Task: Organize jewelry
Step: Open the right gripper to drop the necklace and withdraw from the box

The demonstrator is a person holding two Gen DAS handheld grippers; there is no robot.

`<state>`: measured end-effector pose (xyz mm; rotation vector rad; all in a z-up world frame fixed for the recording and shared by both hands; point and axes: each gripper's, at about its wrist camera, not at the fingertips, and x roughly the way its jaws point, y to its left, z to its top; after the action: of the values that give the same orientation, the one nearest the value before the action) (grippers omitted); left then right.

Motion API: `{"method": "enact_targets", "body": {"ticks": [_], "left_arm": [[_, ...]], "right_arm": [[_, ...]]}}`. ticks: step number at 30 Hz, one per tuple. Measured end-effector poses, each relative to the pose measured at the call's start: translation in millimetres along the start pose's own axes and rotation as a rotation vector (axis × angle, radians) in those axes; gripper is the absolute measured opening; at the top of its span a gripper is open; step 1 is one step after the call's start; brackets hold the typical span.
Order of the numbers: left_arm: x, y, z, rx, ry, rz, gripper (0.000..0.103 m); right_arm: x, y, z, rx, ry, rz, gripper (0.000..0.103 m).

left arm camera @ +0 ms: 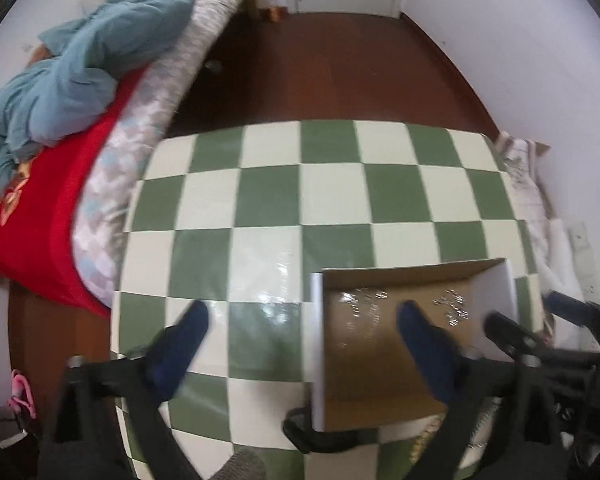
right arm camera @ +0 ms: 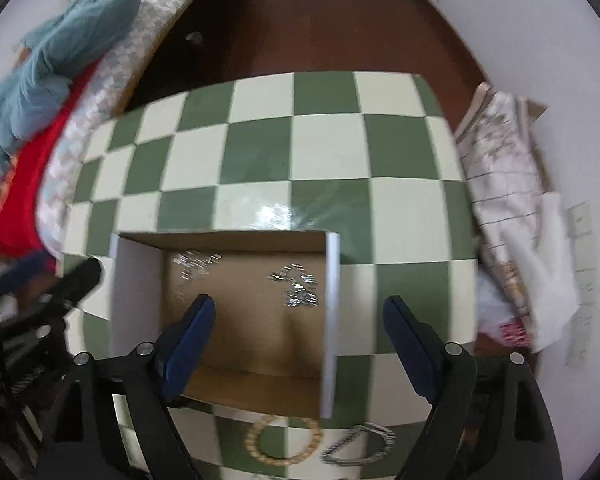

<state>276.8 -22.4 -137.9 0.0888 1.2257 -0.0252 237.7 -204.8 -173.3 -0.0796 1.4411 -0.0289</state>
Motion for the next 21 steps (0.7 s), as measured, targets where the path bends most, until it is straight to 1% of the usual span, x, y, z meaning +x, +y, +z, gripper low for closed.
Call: {"method": "enact_targets", "body": {"ticks": [1, 2, 3, 4, 7, 8, 13, 15, 17, 21], "left_arm": [[0.3, 1.7, -2.4, -0.003, -0.007, 0.012, 0.099], [1.0, 3.3, -5.0, -0.007, -0.015, 0.021, 0.103], [0.9, 4.6, -7.2, -0.012, -0.019, 0.024, 0.103], [-0.1, 6.2, -10.2, -0.018, -0.029, 0.029, 0.103], [-6.6, 8.5, -19.7, -0.018, -0.078, 0.05, 0.103], [-9.1, 8.3, -22.9, -0.012, -0.097, 0.057, 0.103], [-21.8, 11.9, -39.3, -0.008, -0.139, 0.078, 0.103], [-28.1, 11.8, -44.7, -0.008, -0.157, 0.079, 0.103], [-37.9, 11.2, -51.0, -0.001, -0.183, 0.099, 0.103], [-61.1, 15.5, -64.1, -0.03, -0.219, 0.078, 0.103]], "right_arm": [[0.1, 1.6, -3.6, -0.007, 0.0, -0.011, 0.09], [-0.3, 3.2, -7.0, -0.018, -0.004, -0.029, 0.096], [-0.1, 5.2, -10.4, -0.029, -0.009, -0.053, 0.098], [0.2, 7.9, -15.5, -0.04, -0.019, -0.08, 0.099], [0.2, 9.5, -28.0, -0.023, -0.029, -0.072, 0.099], [-0.3, 10.7, -31.3, -0.022, -0.038, -0.082, 0.101], [-8.1, 13.9, -47.6, -0.018, -0.078, -0.102, 0.101], [-15.3, 14.3, -52.9, -0.015, -0.094, -0.101, 0.101], [-25.3, 14.6, -58.9, -0.012, -0.118, -0.104, 0.101], [-48.9, 17.2, -72.1, -0.016, -0.179, -0.116, 0.101]]}}
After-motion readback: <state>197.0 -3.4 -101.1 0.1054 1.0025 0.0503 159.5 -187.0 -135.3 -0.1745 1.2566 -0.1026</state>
